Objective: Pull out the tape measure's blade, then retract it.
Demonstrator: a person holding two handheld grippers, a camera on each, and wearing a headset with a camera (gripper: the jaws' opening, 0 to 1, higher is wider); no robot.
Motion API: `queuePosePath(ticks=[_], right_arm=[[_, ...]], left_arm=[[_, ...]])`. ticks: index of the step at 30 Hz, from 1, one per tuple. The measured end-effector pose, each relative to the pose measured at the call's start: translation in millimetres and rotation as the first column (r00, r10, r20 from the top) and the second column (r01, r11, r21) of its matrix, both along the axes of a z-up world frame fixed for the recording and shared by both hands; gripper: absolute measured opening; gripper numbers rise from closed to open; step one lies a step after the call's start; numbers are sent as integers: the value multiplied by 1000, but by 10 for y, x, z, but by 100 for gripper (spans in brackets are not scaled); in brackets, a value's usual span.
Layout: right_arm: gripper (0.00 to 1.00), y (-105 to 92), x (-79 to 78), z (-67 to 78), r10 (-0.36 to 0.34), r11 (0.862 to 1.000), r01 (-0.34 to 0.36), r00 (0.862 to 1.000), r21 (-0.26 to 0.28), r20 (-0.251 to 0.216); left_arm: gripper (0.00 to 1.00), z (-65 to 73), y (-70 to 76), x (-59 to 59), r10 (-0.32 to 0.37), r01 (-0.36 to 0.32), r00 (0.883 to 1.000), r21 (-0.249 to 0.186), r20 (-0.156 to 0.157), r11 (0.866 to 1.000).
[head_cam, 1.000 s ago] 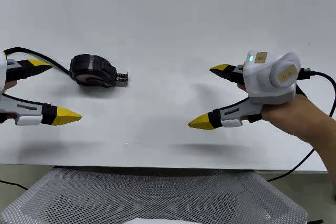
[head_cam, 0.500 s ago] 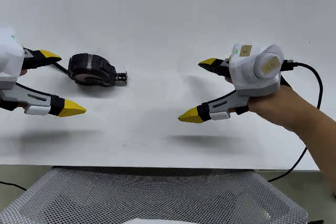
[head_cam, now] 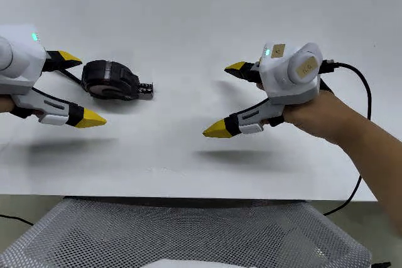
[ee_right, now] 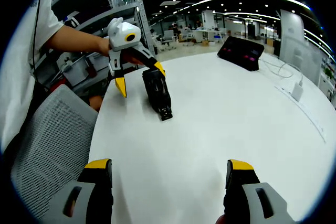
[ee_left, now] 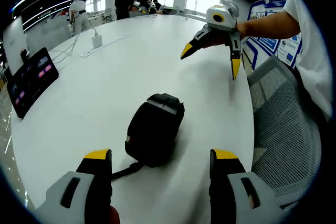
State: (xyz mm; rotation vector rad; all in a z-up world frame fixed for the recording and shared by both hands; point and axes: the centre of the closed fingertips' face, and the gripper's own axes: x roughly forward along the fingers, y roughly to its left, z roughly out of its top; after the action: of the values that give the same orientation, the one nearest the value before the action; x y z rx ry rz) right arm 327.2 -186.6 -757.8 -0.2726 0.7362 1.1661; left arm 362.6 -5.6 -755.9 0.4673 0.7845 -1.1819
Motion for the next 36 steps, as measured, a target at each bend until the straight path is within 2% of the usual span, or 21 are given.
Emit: queuePosePath(ticks=[5, 13, 16, 21, 36], right_arm=[[88, 41, 17, -21, 8, 1000, -8, 1000, 1, -9], [88, 90, 4, -46, 18, 1000, -18, 1000, 4, -20], [88, 102, -8, -59, 25, 1000, -25, 999, 2, -25], [88, 119, -8, -75, 29, 1000, -29, 999, 3, -28], [84, 205, 18, -87, 39, 999, -39, 999, 15, -14]], left_arm=[[59, -60, -4, 68, -15, 15, 1000, 23, 16, 1000], [47, -123, 11, 115, -48, 46, 998, 51, 28, 998], [44, -125, 7, 132, -59, 57, 998, 54, 37, 997], [37, -132, -19, 138, -77, 75, 996, 51, 34, 996], [29, -163, -55, 174, -135, 130, 989, 76, 58, 989]])
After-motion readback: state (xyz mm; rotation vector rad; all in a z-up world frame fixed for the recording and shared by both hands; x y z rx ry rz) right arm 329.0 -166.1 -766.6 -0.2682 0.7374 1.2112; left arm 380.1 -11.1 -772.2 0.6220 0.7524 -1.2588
